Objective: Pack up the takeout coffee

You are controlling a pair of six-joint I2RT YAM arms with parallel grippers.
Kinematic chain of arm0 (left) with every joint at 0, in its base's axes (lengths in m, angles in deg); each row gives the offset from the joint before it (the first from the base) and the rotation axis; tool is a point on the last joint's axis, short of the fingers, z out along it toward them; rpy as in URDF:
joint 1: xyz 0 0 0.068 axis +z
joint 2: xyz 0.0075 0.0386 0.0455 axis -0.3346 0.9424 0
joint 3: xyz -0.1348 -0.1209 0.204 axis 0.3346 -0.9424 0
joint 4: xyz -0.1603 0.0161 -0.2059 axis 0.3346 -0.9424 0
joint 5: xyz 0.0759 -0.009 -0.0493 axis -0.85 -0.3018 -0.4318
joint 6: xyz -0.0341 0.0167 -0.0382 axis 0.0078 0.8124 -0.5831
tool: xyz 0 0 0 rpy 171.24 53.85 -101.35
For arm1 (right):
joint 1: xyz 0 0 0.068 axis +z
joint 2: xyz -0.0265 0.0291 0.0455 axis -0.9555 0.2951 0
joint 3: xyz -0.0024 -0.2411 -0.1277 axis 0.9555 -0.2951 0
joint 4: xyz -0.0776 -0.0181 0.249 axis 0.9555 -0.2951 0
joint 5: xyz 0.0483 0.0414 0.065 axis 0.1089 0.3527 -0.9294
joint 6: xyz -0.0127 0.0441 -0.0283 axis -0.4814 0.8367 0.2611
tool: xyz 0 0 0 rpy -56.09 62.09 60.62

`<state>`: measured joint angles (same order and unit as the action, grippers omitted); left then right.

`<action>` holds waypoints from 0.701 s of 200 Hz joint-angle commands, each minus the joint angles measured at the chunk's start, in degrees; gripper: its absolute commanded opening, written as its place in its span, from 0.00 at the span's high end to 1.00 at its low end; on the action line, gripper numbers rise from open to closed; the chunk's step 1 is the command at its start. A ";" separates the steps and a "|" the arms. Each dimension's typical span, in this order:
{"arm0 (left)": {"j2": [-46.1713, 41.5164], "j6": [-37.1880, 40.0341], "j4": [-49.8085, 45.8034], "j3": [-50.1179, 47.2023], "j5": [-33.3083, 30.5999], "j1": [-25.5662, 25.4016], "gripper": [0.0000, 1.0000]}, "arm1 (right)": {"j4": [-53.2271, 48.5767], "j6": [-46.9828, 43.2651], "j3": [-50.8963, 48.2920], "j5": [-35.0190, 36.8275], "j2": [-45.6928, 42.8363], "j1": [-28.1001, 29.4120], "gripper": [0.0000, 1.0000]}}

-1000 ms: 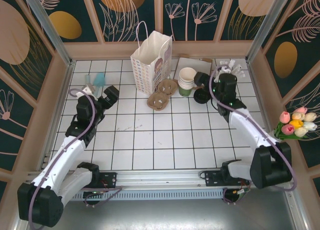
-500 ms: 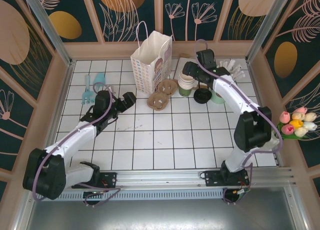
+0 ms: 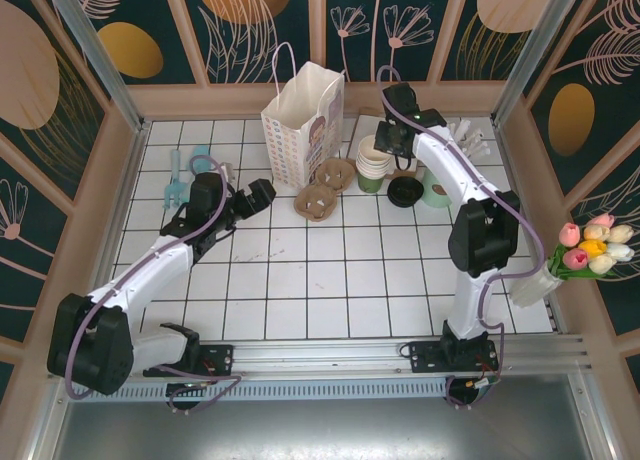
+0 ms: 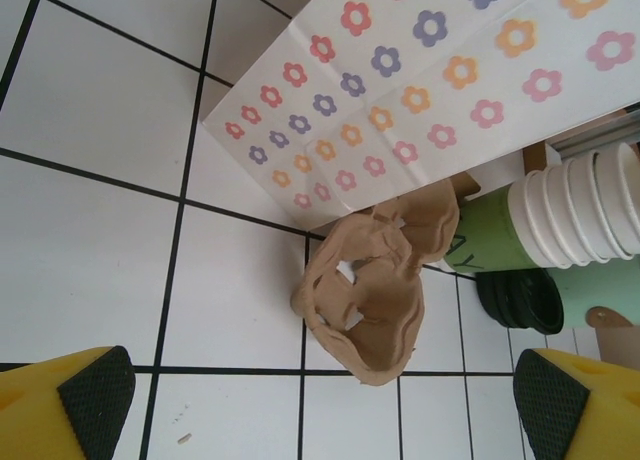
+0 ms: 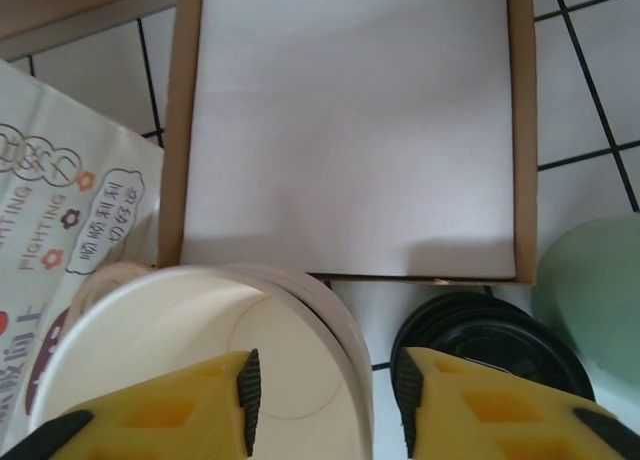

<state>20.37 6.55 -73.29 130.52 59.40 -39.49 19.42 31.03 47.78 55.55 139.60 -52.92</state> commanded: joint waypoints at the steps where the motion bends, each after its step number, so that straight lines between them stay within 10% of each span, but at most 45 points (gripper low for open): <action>1: 2.07 1.34 -1.38 2.07 0.24 -0.10 0.01 | -2.37 -1.57 1.94 1.46 0.38 -0.37 0.60; 140: 4.48 -0.47 -2.42 2.77 -2.18 -0.10 0.01 | -2.97 -4.69 4.11 -0.39 2.70 -0.83 0.90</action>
<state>24.65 6.31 -74.78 131.62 58.24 -39.49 18.24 27.38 49.68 55.22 141.64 -53.40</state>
